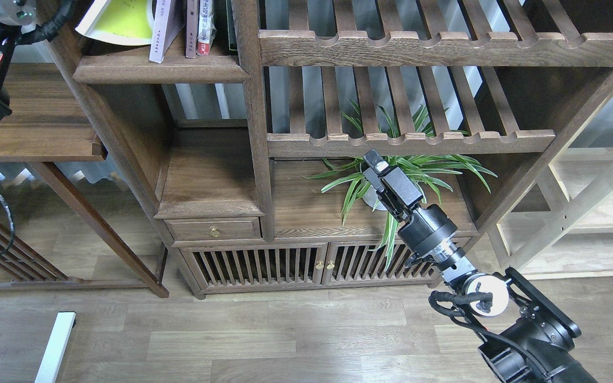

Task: Organize books on shelf
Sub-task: 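Push the red book into the upper shelf with the left gripper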

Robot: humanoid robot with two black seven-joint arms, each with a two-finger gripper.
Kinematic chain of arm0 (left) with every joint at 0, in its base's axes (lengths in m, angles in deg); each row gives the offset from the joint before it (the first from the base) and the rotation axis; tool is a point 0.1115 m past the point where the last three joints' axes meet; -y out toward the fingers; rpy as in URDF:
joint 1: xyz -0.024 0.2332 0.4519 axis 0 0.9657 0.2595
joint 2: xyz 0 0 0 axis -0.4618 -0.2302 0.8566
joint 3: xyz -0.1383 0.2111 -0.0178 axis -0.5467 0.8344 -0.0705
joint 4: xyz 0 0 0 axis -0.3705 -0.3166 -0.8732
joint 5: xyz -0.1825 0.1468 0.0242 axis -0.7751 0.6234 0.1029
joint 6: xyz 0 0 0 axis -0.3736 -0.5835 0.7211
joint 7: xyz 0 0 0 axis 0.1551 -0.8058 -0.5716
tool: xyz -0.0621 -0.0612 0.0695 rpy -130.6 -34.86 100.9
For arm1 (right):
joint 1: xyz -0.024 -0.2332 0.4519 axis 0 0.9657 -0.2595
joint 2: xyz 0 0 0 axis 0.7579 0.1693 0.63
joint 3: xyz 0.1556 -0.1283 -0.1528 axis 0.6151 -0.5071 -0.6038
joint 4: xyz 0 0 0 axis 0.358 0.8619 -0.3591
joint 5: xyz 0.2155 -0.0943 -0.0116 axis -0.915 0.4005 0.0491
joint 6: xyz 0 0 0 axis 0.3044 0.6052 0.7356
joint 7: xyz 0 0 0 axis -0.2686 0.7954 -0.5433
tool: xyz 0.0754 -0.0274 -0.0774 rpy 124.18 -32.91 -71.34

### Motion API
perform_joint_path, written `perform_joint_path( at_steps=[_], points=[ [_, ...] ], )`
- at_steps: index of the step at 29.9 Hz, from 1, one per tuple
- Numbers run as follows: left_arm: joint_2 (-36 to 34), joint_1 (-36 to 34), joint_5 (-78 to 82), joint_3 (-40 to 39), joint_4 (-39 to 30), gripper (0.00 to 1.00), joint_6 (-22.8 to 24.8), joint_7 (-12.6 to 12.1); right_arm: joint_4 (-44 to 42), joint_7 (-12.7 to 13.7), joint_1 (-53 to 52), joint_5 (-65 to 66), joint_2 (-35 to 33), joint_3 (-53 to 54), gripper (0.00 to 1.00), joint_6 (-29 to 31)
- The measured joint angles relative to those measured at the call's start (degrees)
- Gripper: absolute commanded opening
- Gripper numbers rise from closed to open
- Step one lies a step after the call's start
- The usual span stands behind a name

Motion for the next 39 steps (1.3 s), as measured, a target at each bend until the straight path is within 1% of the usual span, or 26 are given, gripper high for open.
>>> perform_joint_path(
  at_steps=[2,4,6,9,11,16,21,25,28,30,31,34,35,36,37,39],
  points=[
    [0.3,-0.1,0.0,0.2,0.3,0.41,0.0,0.2,0.0,0.0,-0.2,0.0,0.1,0.0,0.92,0.0],
    [0.4,-0.1,0.0,0.7,0.4,0.52,0.0,0.3,0.0,0.0,-0.5,0.1,0.1,0.0,0.92,0.0],
    [0.4,-0.2,0.0,1.7,0.4,0.57,0.0,0.3,0.0,0.0,-0.8,0.1,0.1,0.0,0.92,0.0],
    [0.6,-0.3,0.0,3.3,0.5,0.61,0.0,0.5,0.0,0.1,-0.9,0.1,0.2,0.0,0.92,0.0],
    [0.7,-0.3,0.0,4.2,0.6,0.70,0.0,0.9,0.0,0.1,-0.9,0.1,0.1,0.0,0.92,0.0],
    [1.0,-0.3,0.0,5.5,1.0,0.83,-0.1,1.4,0.0,0.1,-1.0,0.1,0.0,0.0,0.92,0.0],
    [2.2,-0.4,0.0,6.1,2.4,0.90,-0.2,1.7,0.1,0.1,-1.0,0.1,-0.1,0.0,0.92,0.0],
    [2.5,-0.4,0.0,6.2,2.5,0.90,-0.2,2.1,0.2,0.0,-1.0,0.1,-0.1,0.1,0.92,0.0],
    [2.5,-0.4,0.0,6.2,2.5,0.85,-0.2,2.2,0.2,0.0,-1.1,0.1,-0.1,0.1,0.91,0.0],
    [2.7,-0.7,0.0,6.2,2.5,0.67,-0.1,1.8,0.2,0.0,-1.3,0.1,0.0,0.1,0.91,0.0],
    [2.9,-0.9,-0.1,6.2,2.5,0.61,-0.1,1.7,0.2,0.0,-1.4,0.1,0.1,0.1,0.91,0.0],
    [3.9,-1.3,-0.7,6.2,2.5,0.35,0.1,1.8,0.2,0.0,-1.6,0.1,0.1,0.1,0.91,0.0],
    [4.0,-1.3,-0.9,6.2,2.5,0.30,0.1,1.9,0.2,0.0,-1.7,0.1,0.1,0.1,0.91,0.0],
    [4.2,-1.3,-1.1,6.2,2.5,0.23,0.2,2.0,0.2,0.0,-1.8,0.1,0.1,0.1,0.91,0.0],
    [4.2,-1.4,-1.1,6.2,2.4,0.11,0.4,2.1,0.2,0.0,-1.9,0.1,0.2,0.1,0.91,0.0],
    [4.4,-1.4,-1.3,6.1,2.3,0.03,1.3,2.2,0.2,0.1,-2.0,0.1,0.2,0.1,0.91,0.0]
  ],
)
